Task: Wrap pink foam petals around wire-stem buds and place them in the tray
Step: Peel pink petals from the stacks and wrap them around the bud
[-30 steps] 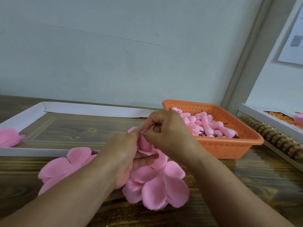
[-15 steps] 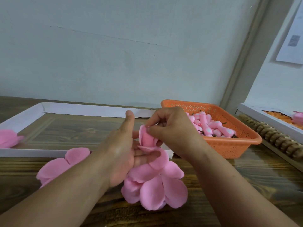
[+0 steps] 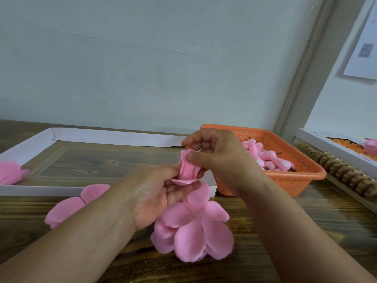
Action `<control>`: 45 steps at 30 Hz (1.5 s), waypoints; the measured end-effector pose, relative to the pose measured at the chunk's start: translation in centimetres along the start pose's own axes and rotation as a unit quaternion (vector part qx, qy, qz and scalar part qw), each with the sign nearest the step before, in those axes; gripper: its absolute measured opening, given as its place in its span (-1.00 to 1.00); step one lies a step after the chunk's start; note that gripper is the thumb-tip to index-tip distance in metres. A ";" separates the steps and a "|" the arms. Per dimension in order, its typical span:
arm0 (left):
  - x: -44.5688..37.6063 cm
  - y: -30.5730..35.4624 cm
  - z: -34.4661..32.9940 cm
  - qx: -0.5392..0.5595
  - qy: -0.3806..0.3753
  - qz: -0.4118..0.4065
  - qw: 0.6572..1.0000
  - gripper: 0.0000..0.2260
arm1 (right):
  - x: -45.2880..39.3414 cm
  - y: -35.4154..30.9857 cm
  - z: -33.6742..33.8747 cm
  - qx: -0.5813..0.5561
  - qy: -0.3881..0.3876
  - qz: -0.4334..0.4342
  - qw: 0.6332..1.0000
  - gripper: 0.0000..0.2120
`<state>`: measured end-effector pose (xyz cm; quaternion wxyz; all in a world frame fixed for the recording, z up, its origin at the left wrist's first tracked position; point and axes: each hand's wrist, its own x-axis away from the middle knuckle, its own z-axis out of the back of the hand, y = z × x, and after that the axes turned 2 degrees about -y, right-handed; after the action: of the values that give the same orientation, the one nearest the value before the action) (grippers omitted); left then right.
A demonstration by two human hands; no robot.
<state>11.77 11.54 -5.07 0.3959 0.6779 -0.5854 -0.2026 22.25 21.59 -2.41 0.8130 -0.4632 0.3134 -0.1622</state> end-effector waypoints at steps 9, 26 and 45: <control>-0.2 -0.1 0.3 0.007 0.029 0.016 0.999 -0.79 | 0.2 0.1 0.3 -0.029 -0.041 -0.028 0.998 -0.92; 0.2 -0.1 0.3 -0.054 -0.046 -0.055 0.996 -0.67 | -0.3 0.4 1.4 -0.051 0.055 -0.061 0.995 -0.82; -0.4 -0.3 1.2 -0.205 -0.021 -0.059 0.977 -0.70 | 0.2 0.3 0.9 -0.013 -0.055 -0.051 0.997 -0.84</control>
<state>10.95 11.51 -6.10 0.5011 0.6113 -0.4990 -0.3553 22.99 22.24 -2.36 0.8139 -0.4969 0.2463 -0.1733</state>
